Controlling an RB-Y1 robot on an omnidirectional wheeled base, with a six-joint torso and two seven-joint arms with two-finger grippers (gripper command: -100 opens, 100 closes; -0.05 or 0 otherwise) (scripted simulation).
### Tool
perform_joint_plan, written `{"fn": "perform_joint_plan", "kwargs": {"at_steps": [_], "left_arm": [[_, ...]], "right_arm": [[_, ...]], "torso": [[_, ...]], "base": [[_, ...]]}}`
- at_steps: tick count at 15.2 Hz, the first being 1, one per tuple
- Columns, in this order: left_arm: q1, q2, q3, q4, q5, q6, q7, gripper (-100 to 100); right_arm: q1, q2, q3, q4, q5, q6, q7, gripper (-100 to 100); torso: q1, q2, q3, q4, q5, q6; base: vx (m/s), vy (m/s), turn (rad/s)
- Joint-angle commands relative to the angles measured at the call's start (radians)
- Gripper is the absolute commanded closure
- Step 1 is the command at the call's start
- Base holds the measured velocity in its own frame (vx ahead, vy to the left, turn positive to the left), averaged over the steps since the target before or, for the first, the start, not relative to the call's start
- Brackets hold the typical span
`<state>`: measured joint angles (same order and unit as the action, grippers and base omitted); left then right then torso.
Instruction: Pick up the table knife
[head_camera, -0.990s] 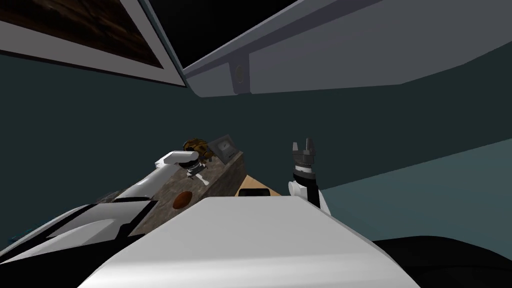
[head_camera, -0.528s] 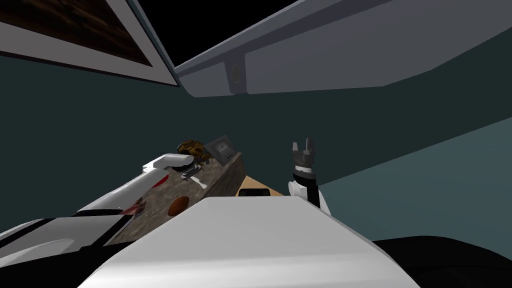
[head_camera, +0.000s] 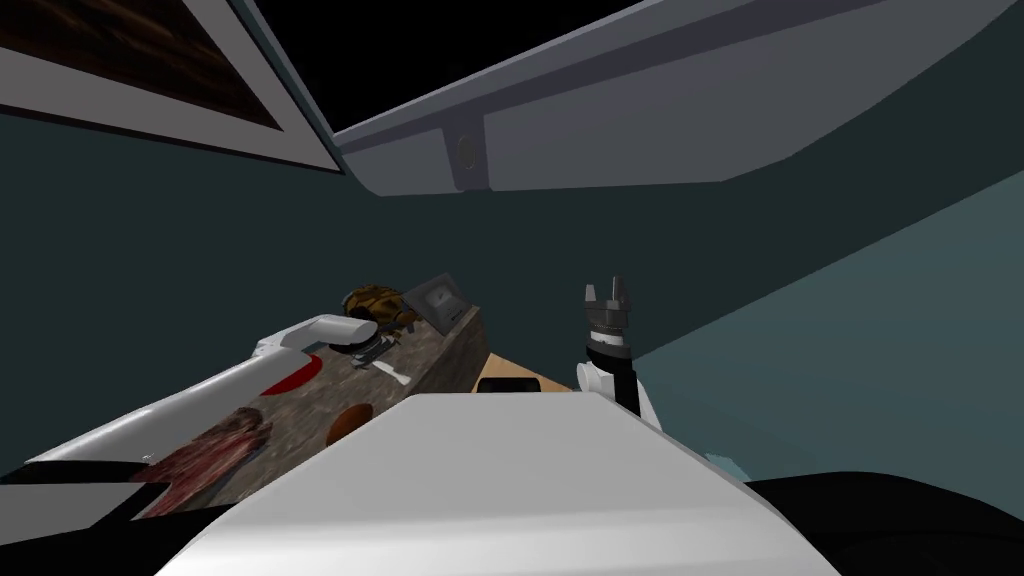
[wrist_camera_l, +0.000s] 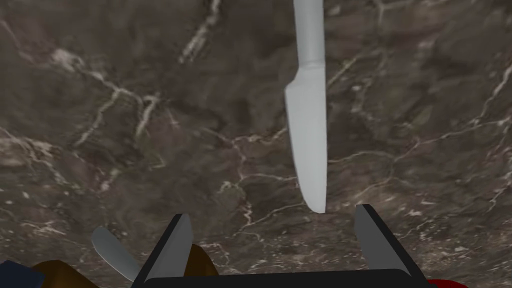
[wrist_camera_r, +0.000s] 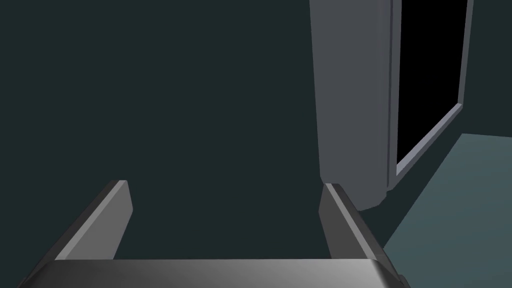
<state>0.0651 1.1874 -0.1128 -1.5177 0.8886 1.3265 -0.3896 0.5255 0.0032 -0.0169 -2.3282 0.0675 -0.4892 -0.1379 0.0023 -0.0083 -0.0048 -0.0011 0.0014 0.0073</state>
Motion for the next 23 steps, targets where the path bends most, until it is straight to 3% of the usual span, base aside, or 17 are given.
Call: {"fn": "perform_joint_plan", "kwargs": {"at_steps": [1,4,5,8,11,12,15,18,19,21,23], "left_arm": [[0.050,0.050,-0.008,-0.020,0.017,-0.050,0.050,-100],[0.057,0.052,-0.008,-0.020,0.017,-0.101,0.055,-100],[0.106,0.100,-0.057,-0.072,0.067,-0.132,0.104,-100],[0.177,0.167,-0.061,-0.103,0.090,-0.190,0.163,-100],[0.179,0.167,-0.061,-0.103,0.090,-0.241,0.166,-100],[0.228,0.216,-0.110,-0.155,0.139,-0.271,0.215,-100],[0.288,0.279,-0.115,-0.186,0.162,-0.327,0.277,-100],[0.301,0.282,-0.115,-0.186,0.162,-0.382,0.278,-100],[0.346,0.328,-0.166,-0.234,0.211,-0.410,0.325,-100],[0.405,0.376,-0.169,-0.269,0.234,-0.455,0.372,-100],[0.423,0.397,-0.169,-0.269,0.234,-0.498,0.389,-100]], "right_arm": [[0.000,0.000,0.000,0.000,0.000,0.000,0.000,0],[0.000,0.000,0.000,0.000,0.000,0.000,0.000,0],[0.000,0.000,0.000,0.000,0.000,0.000,0.000,0],[0.000,0.000,0.000,0.000,0.000,0.000,0.000,0],[0.000,0.000,0.000,0.000,0.000,0.000,0.000,0],[0.000,0.000,0.000,0.000,0.000,0.000,0.000,0],[0.000,0.000,0.000,0.000,0.000,0.000,0.000,0],[0.000,0.000,0.000,0.000,0.000,0.000,0.000,0],[0.000,0.000,0.000,0.000,0.000,0.000,0.000,0],[0.000,0.000,0.000,0.000,0.000,0.000,0.000,0],[0.000,0.000,0.000,0.000,0.000,0.000,0.000,0]], "torso": [[0.000,0.000,0.000,0.000,0.000,0.000],[-0.003,-0.002,-0.001,0.000,0.000,0.000],[-0.003,-0.002,-0.001,-0.001,-0.001,0.000],[-0.002,-0.005,-0.003,-0.001,0.000,0.004],[-0.005,-0.006,-0.003,-0.001,0.000,0.003],[-0.006,-0.006,-0.003,-0.001,-0.001,0.004],[-0.004,-0.007,-0.004,-0.001,0.000,0.004],[-0.005,-0.006,-0.004,-0.001,-0.001,0.003],[-0.006,-0.006,-0.004,-0.001,-0.001,0.004],[-0.004,-0.007,-0.004,-0.001,-0.001,0.005],[-0.004,-0.006,-0.004,-0.001,0.000,0.003]], "base": [[0.001,0.036,-0.035],[0.003,0.007,0.018],[0.015,0.010,-0.347],[0.007,0.045,-0.189],[-0.001,0.007,0.029],[-0.001,0.014,-0.299],[0.006,0.043,-0.196],[0.001,0.008,0.016],[0.001,0.015,-0.349],[0.005,0.045,-0.267],[-0.001,0.029,0.009]]}}
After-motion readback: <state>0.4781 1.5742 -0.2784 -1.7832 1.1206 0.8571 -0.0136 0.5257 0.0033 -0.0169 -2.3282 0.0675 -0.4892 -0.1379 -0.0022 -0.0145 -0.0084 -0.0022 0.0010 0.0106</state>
